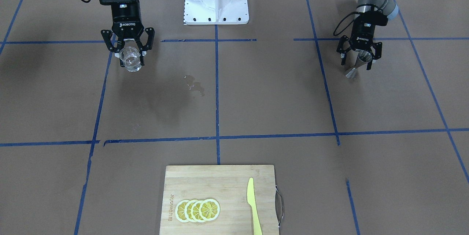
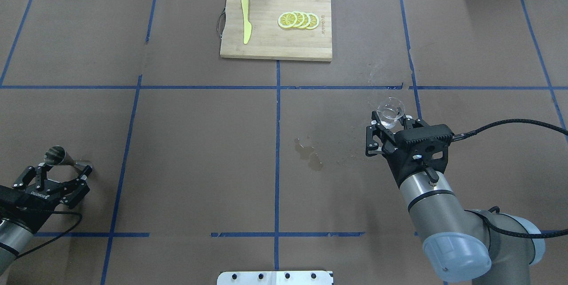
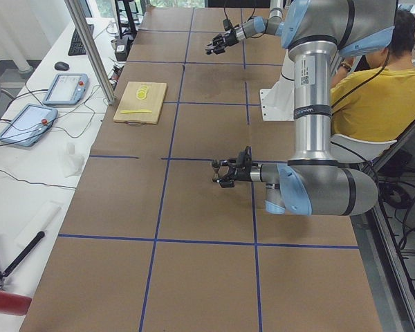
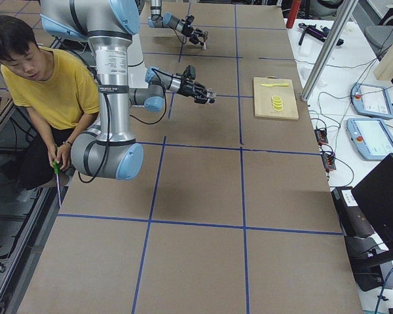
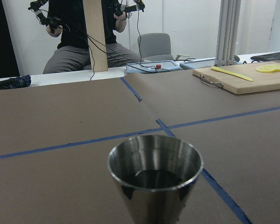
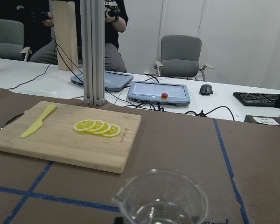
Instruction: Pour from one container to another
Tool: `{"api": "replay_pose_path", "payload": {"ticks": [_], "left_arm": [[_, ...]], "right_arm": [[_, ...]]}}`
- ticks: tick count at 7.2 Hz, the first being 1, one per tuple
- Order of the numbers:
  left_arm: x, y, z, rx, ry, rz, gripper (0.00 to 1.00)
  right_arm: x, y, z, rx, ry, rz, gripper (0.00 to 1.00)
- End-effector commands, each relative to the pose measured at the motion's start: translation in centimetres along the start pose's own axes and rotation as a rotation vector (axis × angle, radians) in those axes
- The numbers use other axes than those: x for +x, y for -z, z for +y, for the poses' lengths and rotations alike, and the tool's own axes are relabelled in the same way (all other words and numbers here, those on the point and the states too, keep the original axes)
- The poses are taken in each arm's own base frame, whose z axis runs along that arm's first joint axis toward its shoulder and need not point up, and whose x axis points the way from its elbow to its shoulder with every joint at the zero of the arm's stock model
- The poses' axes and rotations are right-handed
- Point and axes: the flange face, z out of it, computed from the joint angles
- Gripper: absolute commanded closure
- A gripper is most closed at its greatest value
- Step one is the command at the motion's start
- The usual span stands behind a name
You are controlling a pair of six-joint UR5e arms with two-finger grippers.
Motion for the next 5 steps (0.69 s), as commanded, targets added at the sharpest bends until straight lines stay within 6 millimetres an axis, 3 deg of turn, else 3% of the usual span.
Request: {"api": "replay_pose_path", "payload": {"ticks": [1,5], "left_arm": [[0.21,0.11,-0.41,0.010,0.013,0.001,0.00],[0.10,0.91,-0.77,0.028,0.017,-0.005,0.00]], "right_arm": [[-0.02,0.06,-0.09,0.000,-0.002,-0.002,1.00],[-0.08,0.06,-0.13,0.000,-0.002,-0.002,1.00]]}}
